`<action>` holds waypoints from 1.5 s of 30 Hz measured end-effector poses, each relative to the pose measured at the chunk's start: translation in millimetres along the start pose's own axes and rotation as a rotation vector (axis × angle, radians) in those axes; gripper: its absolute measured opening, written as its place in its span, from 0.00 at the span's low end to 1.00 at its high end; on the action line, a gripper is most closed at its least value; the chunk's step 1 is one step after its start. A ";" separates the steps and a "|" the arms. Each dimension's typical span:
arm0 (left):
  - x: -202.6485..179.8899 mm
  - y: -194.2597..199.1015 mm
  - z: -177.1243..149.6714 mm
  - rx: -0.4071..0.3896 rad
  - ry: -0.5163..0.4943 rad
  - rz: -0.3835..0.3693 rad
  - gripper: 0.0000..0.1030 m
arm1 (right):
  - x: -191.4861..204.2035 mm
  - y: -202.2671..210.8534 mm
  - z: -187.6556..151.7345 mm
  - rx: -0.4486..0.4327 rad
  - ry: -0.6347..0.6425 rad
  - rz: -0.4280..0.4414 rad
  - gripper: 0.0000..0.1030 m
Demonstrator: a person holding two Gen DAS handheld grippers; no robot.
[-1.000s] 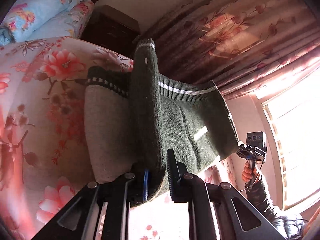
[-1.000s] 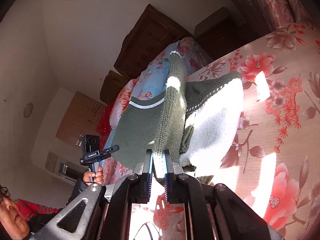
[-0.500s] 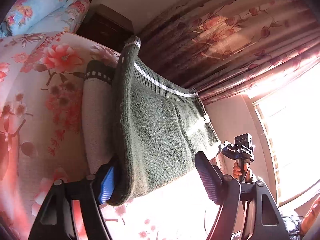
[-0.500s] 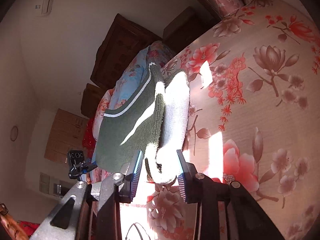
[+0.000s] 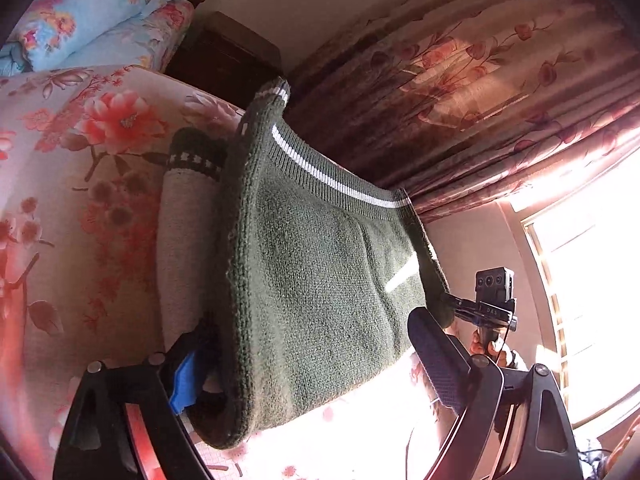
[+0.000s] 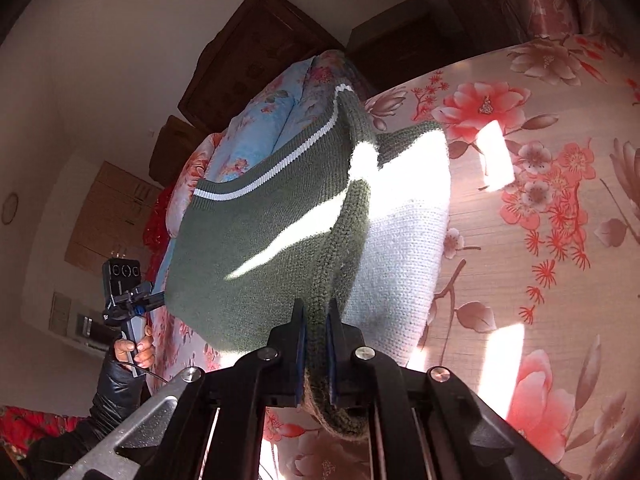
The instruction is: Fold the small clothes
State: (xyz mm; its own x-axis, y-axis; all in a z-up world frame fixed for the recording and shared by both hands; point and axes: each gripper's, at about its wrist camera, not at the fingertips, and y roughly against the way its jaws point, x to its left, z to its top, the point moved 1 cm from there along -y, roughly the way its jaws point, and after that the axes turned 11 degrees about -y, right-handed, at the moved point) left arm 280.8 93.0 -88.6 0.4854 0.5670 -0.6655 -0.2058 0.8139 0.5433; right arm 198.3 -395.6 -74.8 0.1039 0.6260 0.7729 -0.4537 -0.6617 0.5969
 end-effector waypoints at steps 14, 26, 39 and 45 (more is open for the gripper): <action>20.6 28.1 -10.7 -0.096 0.080 -0.090 1.00 | -35.5 36.5 -41.9 0.093 -0.126 0.206 0.08; -16.1 46.4 11.3 -0.110 -0.067 0.011 1.00 | -62.9 19.1 -50.9 0.117 -0.231 0.171 0.10; -6.5 34.7 4.3 -0.087 -0.149 0.094 1.00 | -64.5 9.5 -59.6 0.114 -0.255 0.169 0.12; 8.5 14.1 7.0 -0.017 -0.055 -0.018 1.00 | -61.2 6.2 -59.3 0.119 -0.261 0.166 0.12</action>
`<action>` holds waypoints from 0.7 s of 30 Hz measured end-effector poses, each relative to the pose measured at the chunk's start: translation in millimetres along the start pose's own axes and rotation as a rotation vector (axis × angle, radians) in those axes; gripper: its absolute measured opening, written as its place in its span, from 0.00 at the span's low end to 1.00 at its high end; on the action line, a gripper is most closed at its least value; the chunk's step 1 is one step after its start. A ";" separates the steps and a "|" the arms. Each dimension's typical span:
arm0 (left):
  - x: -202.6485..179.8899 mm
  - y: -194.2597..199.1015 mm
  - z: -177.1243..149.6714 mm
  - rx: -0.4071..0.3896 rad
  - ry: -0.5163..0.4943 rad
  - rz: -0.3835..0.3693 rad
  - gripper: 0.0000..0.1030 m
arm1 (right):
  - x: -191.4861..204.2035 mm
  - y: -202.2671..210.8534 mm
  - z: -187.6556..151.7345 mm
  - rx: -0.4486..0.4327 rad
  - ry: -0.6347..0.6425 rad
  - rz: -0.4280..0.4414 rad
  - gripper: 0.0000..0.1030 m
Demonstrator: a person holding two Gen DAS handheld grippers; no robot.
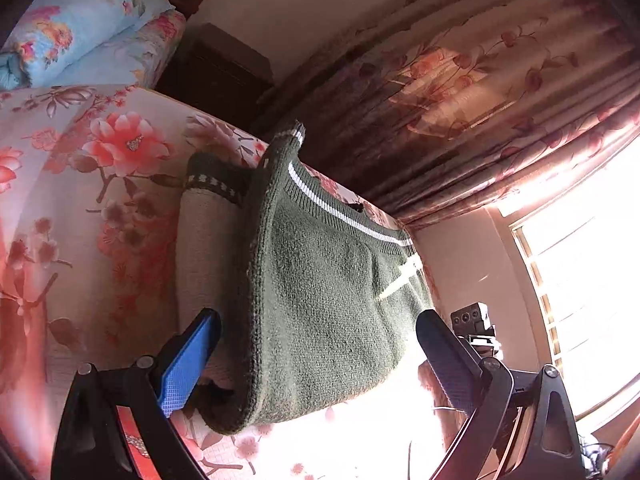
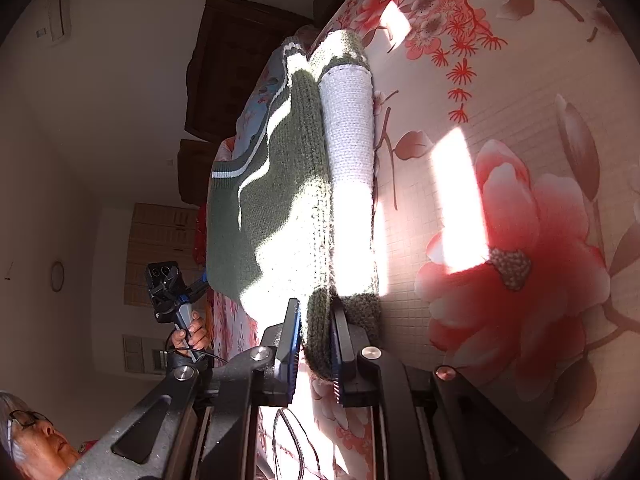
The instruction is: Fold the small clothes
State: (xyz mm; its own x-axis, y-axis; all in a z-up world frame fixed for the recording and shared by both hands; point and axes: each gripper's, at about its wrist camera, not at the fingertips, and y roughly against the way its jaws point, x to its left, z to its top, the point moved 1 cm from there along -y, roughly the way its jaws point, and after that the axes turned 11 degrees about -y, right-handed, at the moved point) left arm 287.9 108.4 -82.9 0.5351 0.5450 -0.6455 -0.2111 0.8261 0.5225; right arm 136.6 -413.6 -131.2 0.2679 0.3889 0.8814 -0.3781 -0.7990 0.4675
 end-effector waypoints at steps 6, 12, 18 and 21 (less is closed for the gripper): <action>-27.1 -4.4 -7.7 -0.008 -0.061 -0.091 1.00 | -2.9 -3.9 4.8 0.015 -0.015 0.003 0.12; -32.1 -21.5 -5.9 0.071 -0.167 0.209 1.00 | 3.7 -8.0 7.7 0.032 -0.020 -0.055 0.13; -5.3 -19.0 -12.6 0.084 -0.027 0.176 1.00 | -0.6 -6.8 5.5 0.020 -0.039 -0.029 0.13; -9.7 -6.5 -16.8 0.062 -0.030 0.157 1.00 | -1.0 -5.2 6.3 0.022 -0.038 -0.036 0.13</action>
State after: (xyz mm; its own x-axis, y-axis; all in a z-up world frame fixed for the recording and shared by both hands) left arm 270.4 100.2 -89.4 0.5240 0.6612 -0.5369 -0.2437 0.7204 0.6494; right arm 143.9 -412.7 -134.9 0.3147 0.4000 0.8608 -0.3483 -0.7949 0.4967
